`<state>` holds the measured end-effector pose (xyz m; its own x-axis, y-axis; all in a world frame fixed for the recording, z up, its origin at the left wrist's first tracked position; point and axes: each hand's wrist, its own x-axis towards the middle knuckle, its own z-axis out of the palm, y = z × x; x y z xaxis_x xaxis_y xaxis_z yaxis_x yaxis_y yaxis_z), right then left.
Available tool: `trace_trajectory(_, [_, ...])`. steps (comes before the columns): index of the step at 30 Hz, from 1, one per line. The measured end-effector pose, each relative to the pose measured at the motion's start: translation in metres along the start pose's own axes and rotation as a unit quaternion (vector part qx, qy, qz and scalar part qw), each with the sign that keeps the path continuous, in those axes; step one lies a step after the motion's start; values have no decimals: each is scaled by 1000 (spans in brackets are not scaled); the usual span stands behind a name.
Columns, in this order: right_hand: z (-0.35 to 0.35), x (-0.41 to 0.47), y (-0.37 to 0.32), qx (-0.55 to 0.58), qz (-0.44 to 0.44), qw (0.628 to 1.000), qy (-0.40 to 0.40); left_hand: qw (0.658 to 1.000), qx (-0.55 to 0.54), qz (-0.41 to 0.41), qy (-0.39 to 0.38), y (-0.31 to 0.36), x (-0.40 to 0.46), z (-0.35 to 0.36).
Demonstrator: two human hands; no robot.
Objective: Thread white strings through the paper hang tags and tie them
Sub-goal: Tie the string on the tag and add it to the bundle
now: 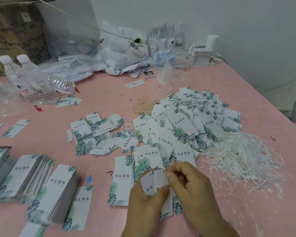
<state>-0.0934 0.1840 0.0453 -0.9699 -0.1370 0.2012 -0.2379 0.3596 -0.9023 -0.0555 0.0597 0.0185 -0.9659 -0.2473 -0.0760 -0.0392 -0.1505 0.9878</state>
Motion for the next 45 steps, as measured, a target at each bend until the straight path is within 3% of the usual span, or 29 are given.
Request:
trace_trajectory(13, [0, 1, -1, -52, -47, 997, 17, 997, 74, 39, -7, 2, -3, 1])
trace_trajectory(19, [-5, 6, 1, 112, 82, 989, -42, 997, 58, 26, -37, 6, -4, -2])
trace_trajectory(25, [-14, 18, 5, 230, 170, 951, -117, 991, -103, -40, -79, 22, -4, -4])
trace_trajectory(30, [-15, 20, 10, 309, 239, 905, -167, 958, -228, -115, -128, 24, 0, -8])
trace_trajectory(45, [-15, 19, 7, 322, 279, 872, -243, 980, -168, -96, -47, 18, 6, -7])
